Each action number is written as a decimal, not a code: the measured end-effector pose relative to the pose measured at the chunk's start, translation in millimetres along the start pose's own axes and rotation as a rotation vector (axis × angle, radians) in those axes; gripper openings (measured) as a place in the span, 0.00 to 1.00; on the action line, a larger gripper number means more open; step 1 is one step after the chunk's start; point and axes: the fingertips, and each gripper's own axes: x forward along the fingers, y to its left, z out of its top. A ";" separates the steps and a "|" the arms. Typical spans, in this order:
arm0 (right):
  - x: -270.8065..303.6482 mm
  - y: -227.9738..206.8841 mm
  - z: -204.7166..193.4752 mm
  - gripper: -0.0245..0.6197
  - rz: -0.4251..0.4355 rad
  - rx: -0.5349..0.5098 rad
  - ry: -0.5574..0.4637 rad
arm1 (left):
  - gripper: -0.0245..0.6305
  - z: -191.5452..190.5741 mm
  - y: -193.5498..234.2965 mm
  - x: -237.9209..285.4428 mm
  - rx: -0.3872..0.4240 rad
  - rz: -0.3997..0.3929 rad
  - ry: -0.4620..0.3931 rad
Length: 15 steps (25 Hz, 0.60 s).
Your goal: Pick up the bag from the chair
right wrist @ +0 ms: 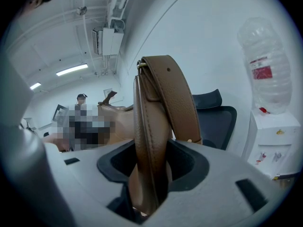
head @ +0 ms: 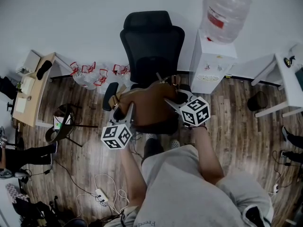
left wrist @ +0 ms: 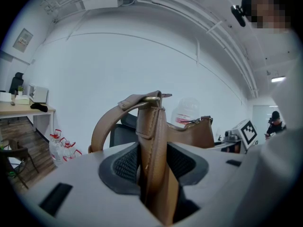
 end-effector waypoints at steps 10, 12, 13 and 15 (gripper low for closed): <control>-4.6 2.8 -4.6 0.33 -0.020 -0.012 0.007 | 0.30 -8.2 -0.3 -2.9 -0.023 -0.012 0.002; -5.9 3.8 -3.4 0.33 -0.024 -0.017 0.004 | 0.30 -8.0 -0.5 -4.0 -0.029 -0.014 -0.003; -6.4 4.2 -3.1 0.33 -0.026 -0.019 0.003 | 0.30 -8.1 -0.6 -4.4 -0.031 -0.014 -0.005; -6.4 4.5 -3.3 0.33 -0.026 -0.022 0.003 | 0.30 -8.4 -0.4 -4.7 -0.032 -0.013 -0.007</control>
